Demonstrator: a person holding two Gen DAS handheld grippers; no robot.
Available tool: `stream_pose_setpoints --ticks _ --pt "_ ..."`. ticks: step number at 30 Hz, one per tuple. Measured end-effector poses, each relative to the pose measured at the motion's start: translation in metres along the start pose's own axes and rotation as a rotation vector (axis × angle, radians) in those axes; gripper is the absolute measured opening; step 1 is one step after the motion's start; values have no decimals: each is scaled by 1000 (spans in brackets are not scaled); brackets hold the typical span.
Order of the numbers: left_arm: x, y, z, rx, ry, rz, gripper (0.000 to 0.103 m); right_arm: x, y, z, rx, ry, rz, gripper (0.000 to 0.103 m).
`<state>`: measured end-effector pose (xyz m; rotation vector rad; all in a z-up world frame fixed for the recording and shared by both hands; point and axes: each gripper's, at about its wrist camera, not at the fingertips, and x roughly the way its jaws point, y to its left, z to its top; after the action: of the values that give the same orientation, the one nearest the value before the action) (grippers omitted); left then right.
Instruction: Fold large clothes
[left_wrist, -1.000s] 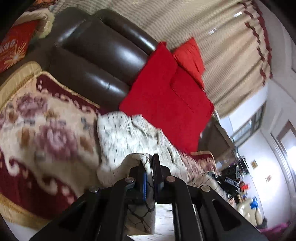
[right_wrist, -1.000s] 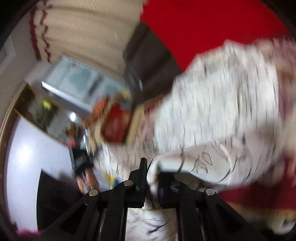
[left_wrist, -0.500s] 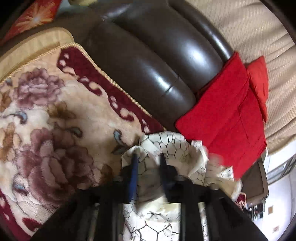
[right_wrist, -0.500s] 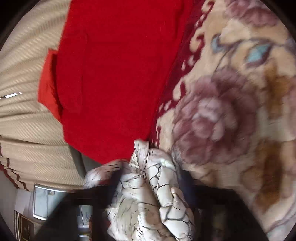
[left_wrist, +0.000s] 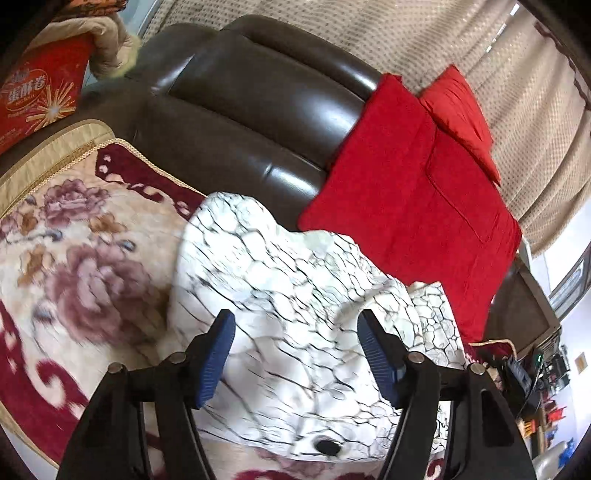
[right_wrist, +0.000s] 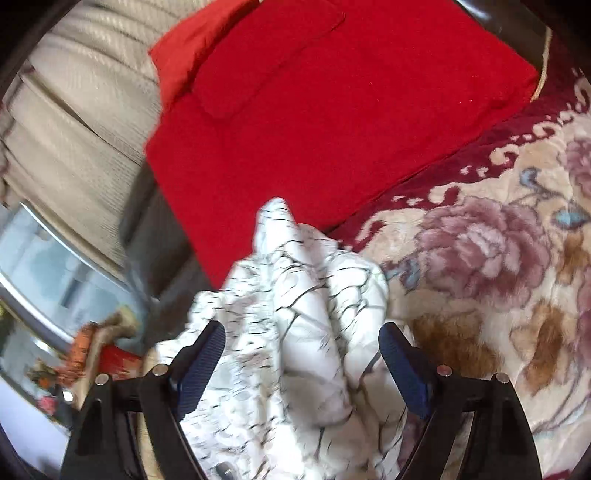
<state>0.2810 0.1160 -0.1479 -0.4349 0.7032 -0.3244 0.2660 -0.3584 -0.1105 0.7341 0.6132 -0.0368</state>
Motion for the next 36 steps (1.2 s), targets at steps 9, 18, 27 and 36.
stream_pose_setpoints --ticks 9,18,27,36 --pt "64 -41 -27 14 -45 128 75 60 32 29 -88 105 -133 87" --pt "97 -43 -34 185 18 201 75 85 38 18 -178 97 -314 12" --pt "75 -42 -36 204 -74 221 75 24 7 15 -87 -75 -394 5" --pt "83 -43 -42 248 3 294 75 12 -56 13 168 -23 -331 28"
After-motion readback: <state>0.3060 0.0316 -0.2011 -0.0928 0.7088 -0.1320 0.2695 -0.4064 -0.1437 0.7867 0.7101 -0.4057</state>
